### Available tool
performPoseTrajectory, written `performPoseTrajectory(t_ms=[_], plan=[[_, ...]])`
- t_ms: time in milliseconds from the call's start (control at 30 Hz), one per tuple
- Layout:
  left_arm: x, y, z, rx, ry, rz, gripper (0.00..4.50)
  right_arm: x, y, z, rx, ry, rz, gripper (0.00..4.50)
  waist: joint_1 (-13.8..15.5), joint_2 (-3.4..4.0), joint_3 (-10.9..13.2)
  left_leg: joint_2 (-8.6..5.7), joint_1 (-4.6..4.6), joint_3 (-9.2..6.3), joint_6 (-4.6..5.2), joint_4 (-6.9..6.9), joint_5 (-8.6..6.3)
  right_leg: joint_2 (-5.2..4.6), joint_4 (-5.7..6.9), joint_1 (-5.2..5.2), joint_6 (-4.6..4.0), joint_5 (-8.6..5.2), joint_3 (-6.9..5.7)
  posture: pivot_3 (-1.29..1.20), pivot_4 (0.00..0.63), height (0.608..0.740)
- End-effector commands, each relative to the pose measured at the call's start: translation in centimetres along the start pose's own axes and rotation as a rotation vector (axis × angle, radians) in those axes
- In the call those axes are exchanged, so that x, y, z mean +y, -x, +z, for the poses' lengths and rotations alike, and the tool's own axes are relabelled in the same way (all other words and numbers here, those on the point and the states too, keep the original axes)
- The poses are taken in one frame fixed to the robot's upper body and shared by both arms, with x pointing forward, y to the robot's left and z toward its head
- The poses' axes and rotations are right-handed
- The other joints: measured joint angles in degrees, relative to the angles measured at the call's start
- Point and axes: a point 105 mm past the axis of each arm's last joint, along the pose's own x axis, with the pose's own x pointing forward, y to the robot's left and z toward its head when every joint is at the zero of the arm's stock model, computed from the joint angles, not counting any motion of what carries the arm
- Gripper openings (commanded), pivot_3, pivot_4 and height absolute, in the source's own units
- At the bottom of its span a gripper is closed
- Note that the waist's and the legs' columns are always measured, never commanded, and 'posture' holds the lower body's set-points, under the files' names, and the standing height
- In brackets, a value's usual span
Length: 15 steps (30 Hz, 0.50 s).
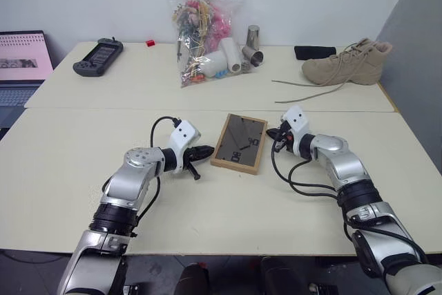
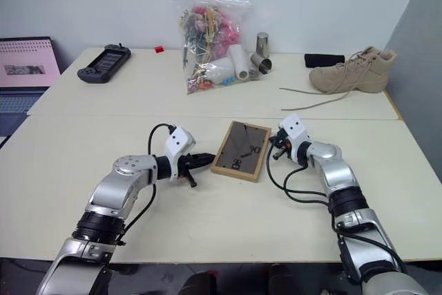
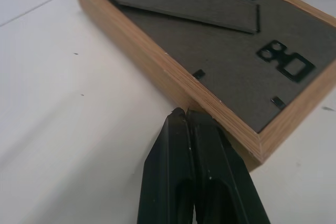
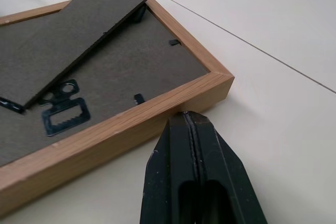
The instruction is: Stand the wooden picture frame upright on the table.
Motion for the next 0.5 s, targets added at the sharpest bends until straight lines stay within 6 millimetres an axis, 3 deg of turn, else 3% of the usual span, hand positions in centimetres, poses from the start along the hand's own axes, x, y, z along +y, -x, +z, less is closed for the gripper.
performPoseTrajectory(t_ms=[33, 167, 267, 367, 500], plan=[[-1.2, 0.6, 1.8, -0.048, -0.024, -0.057, 0.05, 1.4, -0.1, 2.0, -0.070, 0.014, 0.072, 0.00, 0.1, 0.00, 0.0, 0.00, 0.00, -0.02, 0.00, 0.00, 0.00, 0.00, 0.00, 0.00, 0.00, 0.00, -0.01, 0.00, 0.150, 0.740], [-1.3, 0.8, 1.7, -0.019, -0.038, -0.052, 0.05, 1.4, 0.2, 1.8, -0.062, 0.007, 0.067, 0.00, 0.1, 0.00, 0.0, 0.00, 0.00, -0.01, 0.00, 0.01, 0.00, 0.00, 0.00, 0.00, 0.00, 0.00, -0.01, 0.00, 0.150, 0.740], [1.3, 1.3, 0.2, 0.059, -0.091, 0.078, 0.05, 0.1, 1.3, 0.7, -0.017, 0.026, 0.032, 0.00, 0.2, 0.00, 0.0, 0.00, 0.00, -0.01, 0.00, 0.01, 0.00, 0.01, -0.01, 0.00, 0.00, 0.00, 0.00, 0.00, 0.150, 0.740], [3.1, 1.2, 0.5, 0.032, -0.054, 0.156, 0.05, -0.4, 1.9, 0.5, -0.003, 0.045, 0.032, 0.00, 0.3, 0.00, 0.0, -0.03, 0.00, -0.01, 0.00, 0.02, 0.00, 0.00, -0.01, 0.00, 0.00, 0.00, 0.00, 0.00, 0.150, 0.740], [4.0, -0.3, 0.9, 0.007, -0.058, 0.181, 0.05, 0.6, 1.1, 0.7, -0.010, 0.037, 0.063, 0.00, 0.3, -0.02, 0.0, -0.01, 0.00, -0.02, 0.01, 0.02, 0.00, 0.01, -0.03, 0.01, 0.00, 0.00, -0.01, 0.00, 0.150, 0.740]])
